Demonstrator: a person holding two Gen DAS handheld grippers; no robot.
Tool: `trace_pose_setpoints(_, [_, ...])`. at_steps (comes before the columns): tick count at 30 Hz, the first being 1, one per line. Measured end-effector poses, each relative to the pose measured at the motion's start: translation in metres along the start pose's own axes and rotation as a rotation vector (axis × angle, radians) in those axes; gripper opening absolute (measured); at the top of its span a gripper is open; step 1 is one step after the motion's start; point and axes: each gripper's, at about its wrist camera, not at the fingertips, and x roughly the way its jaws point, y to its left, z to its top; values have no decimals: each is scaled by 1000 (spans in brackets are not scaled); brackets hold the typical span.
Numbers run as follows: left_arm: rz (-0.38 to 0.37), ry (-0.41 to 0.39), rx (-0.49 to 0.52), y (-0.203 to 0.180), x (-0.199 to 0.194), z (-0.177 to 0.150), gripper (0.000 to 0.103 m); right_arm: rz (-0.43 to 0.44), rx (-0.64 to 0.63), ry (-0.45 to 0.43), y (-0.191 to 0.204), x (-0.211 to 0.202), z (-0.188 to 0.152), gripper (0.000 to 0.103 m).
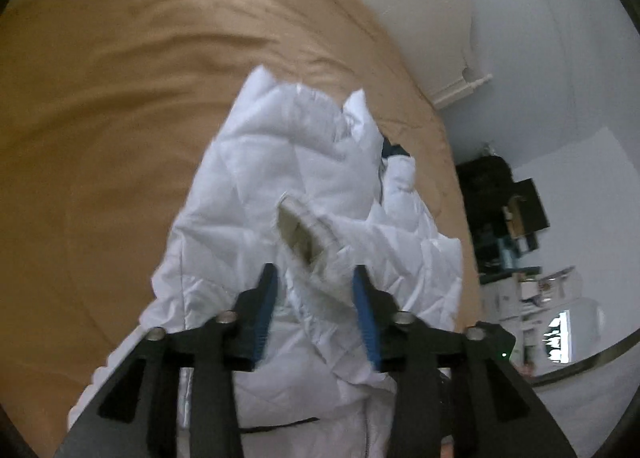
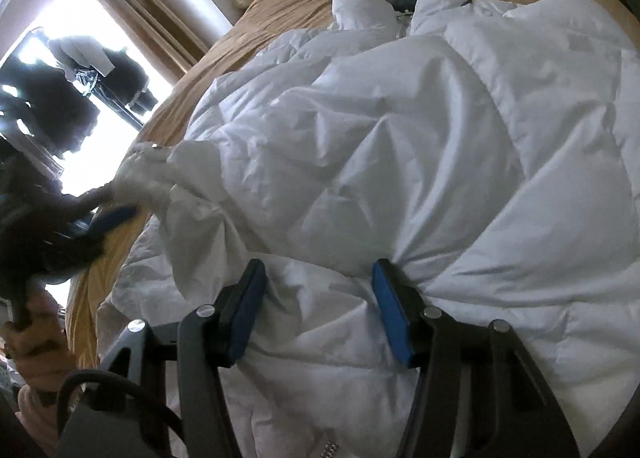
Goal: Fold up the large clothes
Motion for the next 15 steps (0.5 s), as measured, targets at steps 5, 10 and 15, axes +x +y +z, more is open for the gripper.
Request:
trace_pose_setpoints(5, [-31, 26, 165, -65, 13, -20, 57, -4, 5, -16, 2, 2, 3, 58])
trace_pose_setpoints(10, [62, 75, 254, -80, 54, -35, 75, -1, -5, -22, 0, 1, 1, 58])
trace_pose_setpoints(15, [248, 148, 258, -28, 68, -39, 71, 12, -6, -19, -4, -2, -1, 58])
